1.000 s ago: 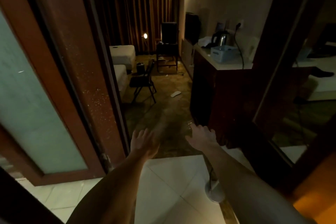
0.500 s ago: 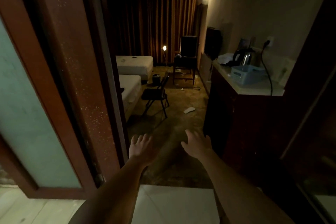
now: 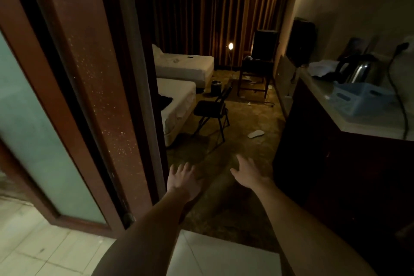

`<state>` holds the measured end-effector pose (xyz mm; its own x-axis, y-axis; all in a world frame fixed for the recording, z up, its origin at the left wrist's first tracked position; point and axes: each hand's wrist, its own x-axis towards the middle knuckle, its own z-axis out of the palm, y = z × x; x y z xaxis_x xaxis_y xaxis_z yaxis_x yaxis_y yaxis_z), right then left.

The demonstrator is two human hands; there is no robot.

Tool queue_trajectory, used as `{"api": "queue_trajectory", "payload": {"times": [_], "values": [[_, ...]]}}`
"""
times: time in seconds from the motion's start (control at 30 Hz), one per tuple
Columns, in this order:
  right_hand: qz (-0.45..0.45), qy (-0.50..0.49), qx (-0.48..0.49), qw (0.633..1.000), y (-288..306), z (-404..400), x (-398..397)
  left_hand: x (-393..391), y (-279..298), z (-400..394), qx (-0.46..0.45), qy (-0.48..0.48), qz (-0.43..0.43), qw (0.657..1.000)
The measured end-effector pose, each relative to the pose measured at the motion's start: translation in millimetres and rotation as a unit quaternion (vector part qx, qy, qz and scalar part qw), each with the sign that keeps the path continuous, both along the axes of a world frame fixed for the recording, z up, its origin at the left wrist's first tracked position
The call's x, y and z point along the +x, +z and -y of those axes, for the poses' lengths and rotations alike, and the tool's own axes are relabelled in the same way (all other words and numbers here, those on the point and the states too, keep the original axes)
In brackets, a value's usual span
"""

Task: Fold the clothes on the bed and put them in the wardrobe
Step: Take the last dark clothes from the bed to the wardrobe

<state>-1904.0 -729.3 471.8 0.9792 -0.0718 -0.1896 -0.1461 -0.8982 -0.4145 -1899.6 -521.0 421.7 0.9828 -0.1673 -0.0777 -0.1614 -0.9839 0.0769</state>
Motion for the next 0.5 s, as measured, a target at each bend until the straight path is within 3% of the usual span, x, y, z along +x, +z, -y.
{"api": "queue_trajectory", "payload": {"times": [0.5], "values": [[-0.005, 0.008, 0.030, 0.999, -4, -23, 213, 210, -5, -18, 0.006, 0.021, 0.009, 1.000]]}}
